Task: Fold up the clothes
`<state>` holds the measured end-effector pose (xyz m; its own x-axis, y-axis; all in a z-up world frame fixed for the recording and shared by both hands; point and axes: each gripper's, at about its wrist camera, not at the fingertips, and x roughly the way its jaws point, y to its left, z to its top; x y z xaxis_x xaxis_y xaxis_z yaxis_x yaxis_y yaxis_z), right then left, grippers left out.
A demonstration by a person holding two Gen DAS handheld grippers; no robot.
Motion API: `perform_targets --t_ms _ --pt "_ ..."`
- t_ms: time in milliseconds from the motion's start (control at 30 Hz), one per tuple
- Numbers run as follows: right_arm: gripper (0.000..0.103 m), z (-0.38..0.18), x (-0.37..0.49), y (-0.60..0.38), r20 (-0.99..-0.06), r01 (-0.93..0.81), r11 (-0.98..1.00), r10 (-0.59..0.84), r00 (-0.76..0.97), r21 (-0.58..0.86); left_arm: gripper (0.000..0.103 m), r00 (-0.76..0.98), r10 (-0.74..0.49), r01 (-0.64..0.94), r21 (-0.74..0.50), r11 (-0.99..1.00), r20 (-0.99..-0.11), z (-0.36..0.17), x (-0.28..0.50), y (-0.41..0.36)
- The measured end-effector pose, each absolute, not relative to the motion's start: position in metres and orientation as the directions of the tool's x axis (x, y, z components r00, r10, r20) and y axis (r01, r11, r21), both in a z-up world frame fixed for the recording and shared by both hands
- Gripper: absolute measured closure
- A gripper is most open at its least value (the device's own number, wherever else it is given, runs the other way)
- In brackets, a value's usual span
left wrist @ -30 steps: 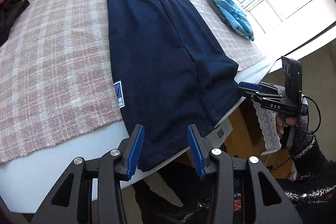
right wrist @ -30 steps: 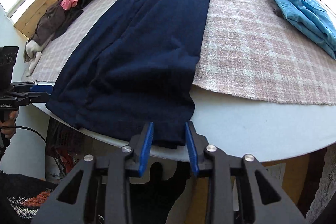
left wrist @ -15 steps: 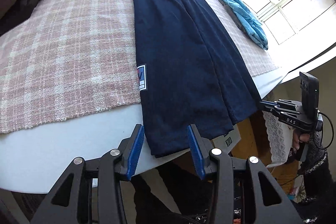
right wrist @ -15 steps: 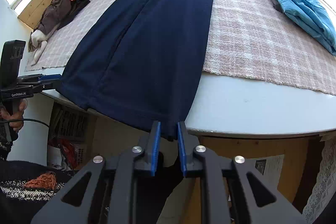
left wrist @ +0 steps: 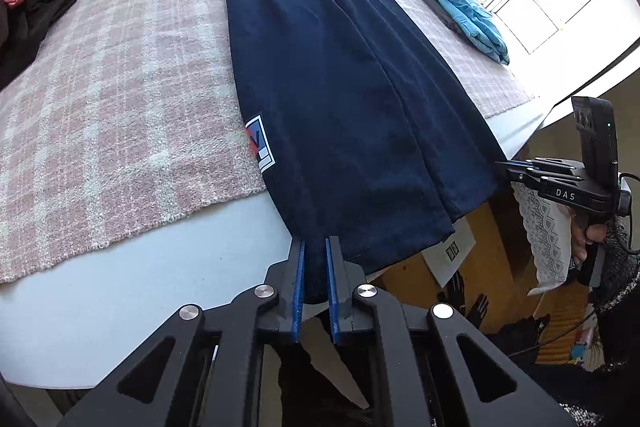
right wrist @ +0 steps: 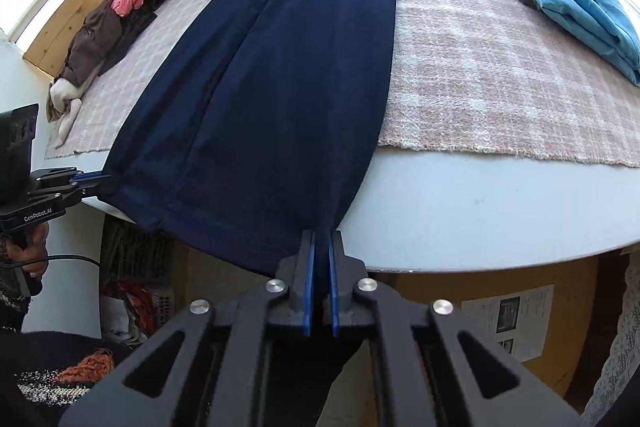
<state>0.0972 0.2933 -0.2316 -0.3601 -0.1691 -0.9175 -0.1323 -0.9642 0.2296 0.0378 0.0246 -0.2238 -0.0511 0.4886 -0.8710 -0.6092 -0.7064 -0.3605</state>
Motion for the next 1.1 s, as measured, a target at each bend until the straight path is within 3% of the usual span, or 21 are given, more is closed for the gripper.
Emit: perform_targets --t_ms 100,233,400,467,500,600,633,833,867,900,933,967,1100 --pt "0.097 -0.207 0.106 0.304 -0.885 -0.124 -0.951 -0.211 -0.414 0.285 0.096 -0.049 0.514 -0.593 -0.389 -0.705 -0.857 -0.217 0.036 0.020" --pt "0.097 -0.223 0.101 0.305 -0.916 -0.132 -0.959 -0.193 -0.352 0.252 0.098 -0.103 0.539 -0.612 -0.374 -0.697 -0.836 -0.193 0.040 0.011" --pt "0.088 -0.225 0.098 0.295 -0.928 -0.104 -0.965 -0.198 -0.315 0.241 0.098 -0.032 0.516 -0.598 -0.397 -0.696 -0.856 -0.216 0.037 0.016" --pt "0.075 -0.221 0.101 0.301 -0.926 -0.123 -0.962 -0.194 -0.324 0.244 0.095 -0.028 0.522 -0.590 -0.407 -0.697 -0.853 -0.217 0.037 0.015" --pt "0.074 -0.218 0.104 0.307 -0.921 -0.138 -0.957 -0.195 -0.338 0.254 0.095 -0.026 0.522 -0.583 -0.411 -0.701 -0.853 -0.217 0.037 0.013" --pt "0.073 -0.216 0.108 0.326 -0.903 -0.195 -0.938 -0.196 -0.382 0.286 0.080 -0.020 0.523 -0.561 -0.423 -0.712 -0.852 -0.218 0.037 0.009" --pt "0.073 -0.218 0.107 0.329 -0.901 -0.201 -0.934 -0.204 -0.382 0.296 0.076 -0.018 0.523 -0.553 -0.427 -0.715 -0.852 -0.219 0.037 0.008" --pt "0.074 -0.233 0.105 0.313 -0.915 -0.136 -0.957 -0.196 -0.353 0.258 0.077 0.011 0.497 -0.565 -0.416 -0.713 -0.868 -0.225 0.041 0.019" --pt "0.074 -0.233 0.104 0.309 -0.915 -0.119 -0.964 -0.180 -0.361 0.236 0.078 0.010 0.487 -0.581 -0.401 -0.708 -0.873 -0.225 0.043 0.023" --pt "0.077 -0.233 0.104 0.308 -0.917 -0.106 -0.968 -0.178 -0.357 0.229 0.087 0.011 0.480 -0.591 -0.393 -0.705 -0.877 -0.226 0.044 0.026" --pt "0.087 -0.234 0.103 0.308 -0.919 -0.094 -0.970 -0.178 -0.352 0.224 0.094 0.011 0.475 -0.599 -0.386 -0.701 -0.880 -0.226 0.045 0.028" --pt "0.096 -0.234 0.103 0.314 -0.918 -0.101 -0.962 -0.204 -0.341 0.252 0.094 0.019 0.487 -0.597 -0.400 -0.695 -0.873 -0.226 0.044 0.028" --pt "0.096 -0.225 0.107 0.347 -0.833 -0.171 -0.860 -0.385 -0.398 0.480 0.095 0.062 0.570 -0.567 -0.499 -0.656 -0.819 -0.218 0.038 0.021"
